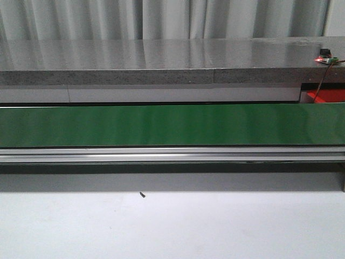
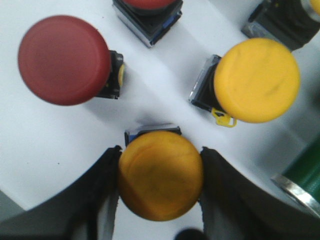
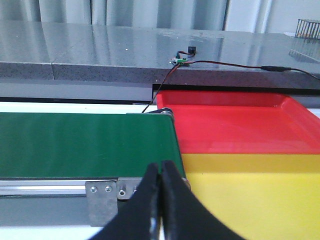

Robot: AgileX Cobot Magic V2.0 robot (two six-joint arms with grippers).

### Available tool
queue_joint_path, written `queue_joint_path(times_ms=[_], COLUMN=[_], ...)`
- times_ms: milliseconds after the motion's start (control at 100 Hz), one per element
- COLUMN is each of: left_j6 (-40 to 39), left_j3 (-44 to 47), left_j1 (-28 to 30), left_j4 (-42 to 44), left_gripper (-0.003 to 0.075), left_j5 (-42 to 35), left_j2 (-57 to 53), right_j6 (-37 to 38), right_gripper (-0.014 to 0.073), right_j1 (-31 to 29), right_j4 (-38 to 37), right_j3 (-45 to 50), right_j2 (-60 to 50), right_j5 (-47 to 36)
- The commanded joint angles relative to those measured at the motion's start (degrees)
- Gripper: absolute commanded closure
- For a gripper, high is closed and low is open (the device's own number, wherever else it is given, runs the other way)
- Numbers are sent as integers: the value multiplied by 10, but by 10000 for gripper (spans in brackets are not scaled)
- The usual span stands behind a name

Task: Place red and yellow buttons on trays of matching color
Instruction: 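Lower the left gripper and grasp a yellow push-button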

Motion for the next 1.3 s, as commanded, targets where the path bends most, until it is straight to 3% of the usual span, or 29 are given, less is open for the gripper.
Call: queue_joint_path(times_ms=[0,260,500,850,1130,1230,1290], left_j6=[-1,1,3,3,3,3,3], left_j3=[-16,-39,-90,-142,-146,-146,-146], left_j1=[1,1,-60,-152,-185,-185,-185], left_j4=[-4,-18,-15,-19,-21,-26,-31], left_gripper=[569,569,569,569,568,533,466], left_j5=[-2,51,76,75,40,40,40], left_j2=[-59,-138,-142,-85,-38,-28,-22], right_j6=[-3,-3,-3,-3,-3,-3,-3], right_gripper=[662,662,662,662,662,662,662], right_j1=[-4,-4,-4,-4,-4,-4,-4], right_j4=[-4,-4,-4,-4,-4,-4,-4], right_j3=[-10,-10,-10,-10,-10,-10,-10], right_j2=[-11,-11,-11,-11,-11,-11,-11], right_j5=[-44,-44,-44,-44,-44,-44,-44])
